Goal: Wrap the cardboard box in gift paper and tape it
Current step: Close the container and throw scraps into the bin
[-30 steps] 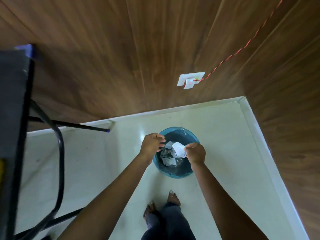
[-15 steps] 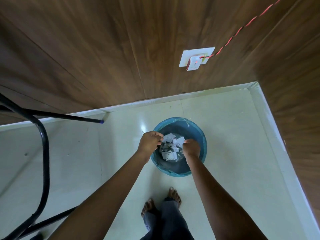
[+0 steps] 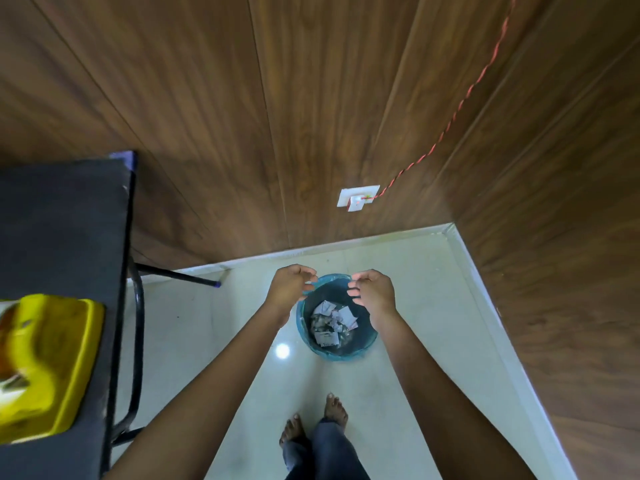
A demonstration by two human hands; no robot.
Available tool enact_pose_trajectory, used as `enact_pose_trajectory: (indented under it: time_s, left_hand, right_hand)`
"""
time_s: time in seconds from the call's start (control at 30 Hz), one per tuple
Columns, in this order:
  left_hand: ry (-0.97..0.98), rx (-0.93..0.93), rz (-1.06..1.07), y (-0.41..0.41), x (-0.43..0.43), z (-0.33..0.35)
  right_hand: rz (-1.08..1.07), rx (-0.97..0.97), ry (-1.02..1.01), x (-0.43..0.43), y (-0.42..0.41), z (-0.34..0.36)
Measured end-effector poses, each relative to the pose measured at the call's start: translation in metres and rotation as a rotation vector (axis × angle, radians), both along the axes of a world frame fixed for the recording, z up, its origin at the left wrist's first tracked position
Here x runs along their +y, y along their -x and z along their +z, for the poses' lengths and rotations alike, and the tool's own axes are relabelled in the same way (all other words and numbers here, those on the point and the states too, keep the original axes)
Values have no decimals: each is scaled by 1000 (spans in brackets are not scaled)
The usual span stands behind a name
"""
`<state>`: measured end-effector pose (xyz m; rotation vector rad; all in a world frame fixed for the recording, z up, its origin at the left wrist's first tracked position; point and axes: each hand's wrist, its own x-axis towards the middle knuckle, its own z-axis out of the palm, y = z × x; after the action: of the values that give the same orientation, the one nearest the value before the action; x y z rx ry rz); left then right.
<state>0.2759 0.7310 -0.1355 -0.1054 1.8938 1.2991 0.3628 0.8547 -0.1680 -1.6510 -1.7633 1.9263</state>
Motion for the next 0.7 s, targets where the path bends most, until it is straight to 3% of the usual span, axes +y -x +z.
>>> enact_pose_trajectory:
  time_s: [0.17,0.43,0.6,0.7]
  left_hand:
    - [-88,61,83,-8,-34,67]
    - [-157,215,387,-16,-124,131]
    - [-85,416,653,-27,-194,148]
    - [58,519,753,-29,-235,151]
  right_hand:
    - [69,135,-2,-26,0,78]
    - [432,262,-2,-96,24,139]
    - [624,300,30,-165,47,155]
    - [750,306,62,-211,55,158]
